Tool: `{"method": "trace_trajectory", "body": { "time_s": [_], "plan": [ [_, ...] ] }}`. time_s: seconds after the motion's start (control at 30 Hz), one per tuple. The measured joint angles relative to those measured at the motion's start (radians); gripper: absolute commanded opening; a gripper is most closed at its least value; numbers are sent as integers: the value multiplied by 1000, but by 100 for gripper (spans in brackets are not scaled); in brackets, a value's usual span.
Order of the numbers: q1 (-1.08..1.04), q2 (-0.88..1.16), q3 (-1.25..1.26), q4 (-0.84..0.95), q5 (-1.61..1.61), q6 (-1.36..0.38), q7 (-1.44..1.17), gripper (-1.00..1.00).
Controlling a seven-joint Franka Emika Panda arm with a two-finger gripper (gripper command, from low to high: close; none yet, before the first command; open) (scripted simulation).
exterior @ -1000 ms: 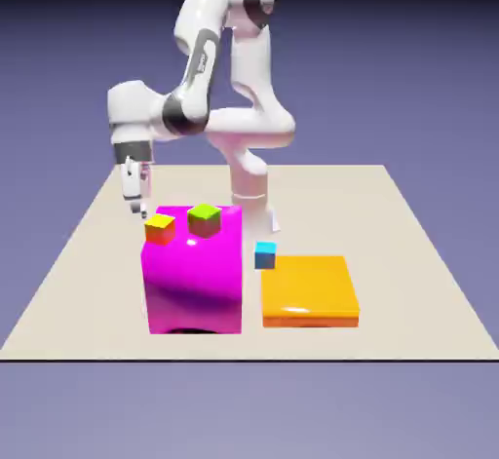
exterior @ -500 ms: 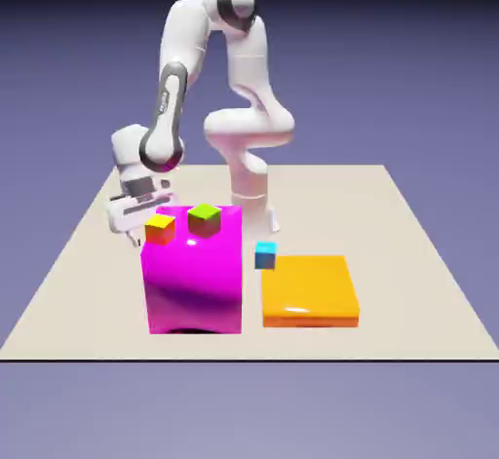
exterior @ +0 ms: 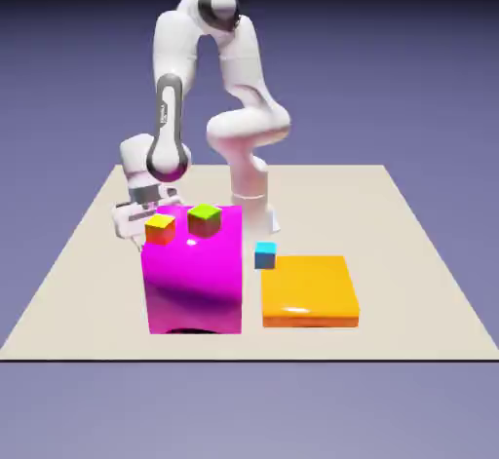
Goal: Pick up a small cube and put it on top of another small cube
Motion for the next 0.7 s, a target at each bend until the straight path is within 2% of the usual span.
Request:
{"method": "trace_trajectory", "body": {
  "time_s": [0.47, 0.5, 0.57, 0.7],
  "plan": [
    [479, -137, -507, 16, -144, 166, 80, 0],
    [511, -146, -541, 17, -154, 177, 86, -100],
    [511, -146, -541, 17, -154, 177, 86, -100],
    [375, -107, -396, 13, -113, 131, 63, -100]
  ]
}}
